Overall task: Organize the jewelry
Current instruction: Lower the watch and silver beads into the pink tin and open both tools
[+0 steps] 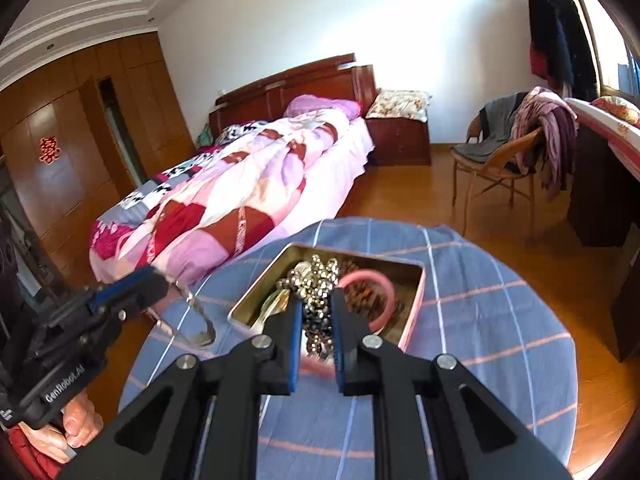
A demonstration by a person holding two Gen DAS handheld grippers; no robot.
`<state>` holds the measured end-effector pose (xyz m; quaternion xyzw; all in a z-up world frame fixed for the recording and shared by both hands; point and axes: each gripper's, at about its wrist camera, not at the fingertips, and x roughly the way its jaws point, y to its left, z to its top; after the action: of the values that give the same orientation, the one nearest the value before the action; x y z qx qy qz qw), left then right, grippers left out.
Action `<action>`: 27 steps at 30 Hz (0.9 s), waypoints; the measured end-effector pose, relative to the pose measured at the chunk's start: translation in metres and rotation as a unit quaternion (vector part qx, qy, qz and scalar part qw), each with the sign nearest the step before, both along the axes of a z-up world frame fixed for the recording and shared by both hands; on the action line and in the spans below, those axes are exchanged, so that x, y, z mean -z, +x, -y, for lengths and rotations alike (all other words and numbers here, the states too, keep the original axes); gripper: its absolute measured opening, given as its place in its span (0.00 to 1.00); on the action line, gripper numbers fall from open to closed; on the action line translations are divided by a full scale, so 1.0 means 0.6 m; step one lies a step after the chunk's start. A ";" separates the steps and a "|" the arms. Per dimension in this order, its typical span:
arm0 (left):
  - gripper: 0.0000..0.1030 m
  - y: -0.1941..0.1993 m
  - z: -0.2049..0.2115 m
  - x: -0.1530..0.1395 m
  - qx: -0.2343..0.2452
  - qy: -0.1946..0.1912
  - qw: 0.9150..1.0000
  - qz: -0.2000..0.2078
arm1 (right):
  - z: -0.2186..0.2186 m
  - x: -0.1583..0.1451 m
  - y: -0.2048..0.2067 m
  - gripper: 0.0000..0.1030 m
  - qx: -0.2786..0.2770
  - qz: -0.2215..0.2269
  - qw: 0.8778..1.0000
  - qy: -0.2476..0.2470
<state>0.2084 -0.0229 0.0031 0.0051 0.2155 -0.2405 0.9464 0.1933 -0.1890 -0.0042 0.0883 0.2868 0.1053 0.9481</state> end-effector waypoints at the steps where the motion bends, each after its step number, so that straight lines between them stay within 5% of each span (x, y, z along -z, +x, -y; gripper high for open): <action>1: 0.15 0.011 0.004 -0.002 -0.001 -0.004 1.000 0.000 | 0.000 0.002 0.004 0.16 0.003 0.001 1.000 0.000; 27: 0.15 0.144 0.073 0.093 -0.012 0.028 0.997 -0.077 | 0.006 0.100 0.092 0.16 0.045 -0.052 0.998 0.009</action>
<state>0.2950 -0.0667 -0.0527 0.0105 0.2942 -0.2232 0.9293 0.2484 -0.1924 -0.0640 0.1146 0.3305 0.0602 0.9349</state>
